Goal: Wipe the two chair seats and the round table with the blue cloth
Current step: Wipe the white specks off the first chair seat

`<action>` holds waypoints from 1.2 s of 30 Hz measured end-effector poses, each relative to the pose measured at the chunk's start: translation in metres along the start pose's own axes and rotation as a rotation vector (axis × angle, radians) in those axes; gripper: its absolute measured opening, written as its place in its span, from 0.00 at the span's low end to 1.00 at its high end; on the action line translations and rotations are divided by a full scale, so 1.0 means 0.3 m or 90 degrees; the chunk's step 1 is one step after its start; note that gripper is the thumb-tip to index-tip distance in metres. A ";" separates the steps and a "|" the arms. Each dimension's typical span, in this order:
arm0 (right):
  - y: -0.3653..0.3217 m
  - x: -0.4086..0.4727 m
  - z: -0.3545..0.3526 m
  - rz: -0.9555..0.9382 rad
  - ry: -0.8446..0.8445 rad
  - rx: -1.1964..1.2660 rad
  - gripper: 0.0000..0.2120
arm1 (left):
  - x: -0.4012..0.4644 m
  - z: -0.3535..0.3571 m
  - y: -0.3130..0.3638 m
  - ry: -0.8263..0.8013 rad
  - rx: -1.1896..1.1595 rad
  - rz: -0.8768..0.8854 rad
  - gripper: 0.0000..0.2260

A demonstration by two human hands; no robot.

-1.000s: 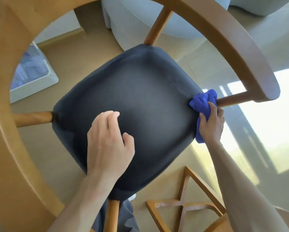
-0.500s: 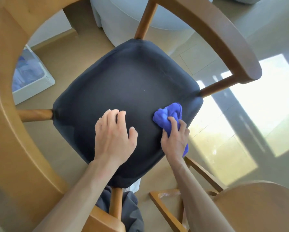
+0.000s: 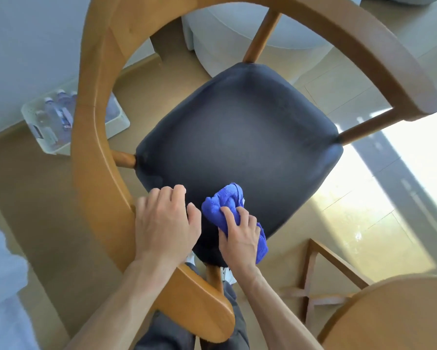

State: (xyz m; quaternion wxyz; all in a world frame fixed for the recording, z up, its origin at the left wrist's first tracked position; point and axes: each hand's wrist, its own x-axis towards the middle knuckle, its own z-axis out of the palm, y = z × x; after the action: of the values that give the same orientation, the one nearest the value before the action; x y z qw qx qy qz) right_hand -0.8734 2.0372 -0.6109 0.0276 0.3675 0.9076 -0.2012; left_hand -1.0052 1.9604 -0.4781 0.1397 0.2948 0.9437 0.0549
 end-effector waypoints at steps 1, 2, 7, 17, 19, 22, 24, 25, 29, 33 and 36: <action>-0.017 -0.008 0.007 -0.035 -0.006 -0.008 0.24 | -0.003 -0.015 -0.023 0.019 0.013 0.001 0.13; -0.024 -0.013 0.015 -0.066 -0.006 -0.019 0.24 | -0.007 -0.024 -0.048 0.038 0.021 0.002 0.12; -0.030 0.001 0.038 -0.239 -0.025 -0.054 0.23 | -0.039 -0.007 -0.113 0.086 0.010 0.040 0.11; -0.090 0.247 0.051 -0.346 -0.016 -0.044 0.21 | -0.045 0.014 -0.114 0.119 -0.039 0.032 0.09; -0.120 0.360 0.028 -0.278 0.006 -0.033 0.21 | -0.045 0.012 -0.114 0.121 -0.049 0.023 0.09; -0.139 0.521 -0.012 -0.223 0.044 -0.041 0.19 | -0.043 0.010 -0.109 0.118 -0.064 0.012 0.07; -0.144 0.617 -0.040 -0.171 0.040 -0.055 0.19 | -0.042 0.011 -0.109 0.112 -0.074 0.005 0.06; -0.146 0.664 -0.050 -0.140 0.031 -0.072 0.19 | -0.040 0.013 -0.110 0.112 -0.079 0.003 0.06; -0.145 0.799 -0.064 -0.023 0.057 -0.091 0.19 | -0.041 0.017 -0.116 0.112 -0.091 -0.003 0.05; -0.156 0.796 -0.046 0.002 0.071 -0.084 0.19 | -0.039 0.013 -0.114 0.108 -0.096 -0.003 0.09; -0.155 0.744 -0.035 -0.034 0.057 -0.067 0.20 | -0.037 0.010 -0.115 0.108 -0.096 -0.003 0.09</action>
State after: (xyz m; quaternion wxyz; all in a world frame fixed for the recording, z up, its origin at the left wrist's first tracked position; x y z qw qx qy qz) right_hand -1.0663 2.1574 -0.6296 0.0007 0.3501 0.9267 -0.1370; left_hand -1.0143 1.9257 -0.4847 0.0816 0.2753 0.9460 0.1502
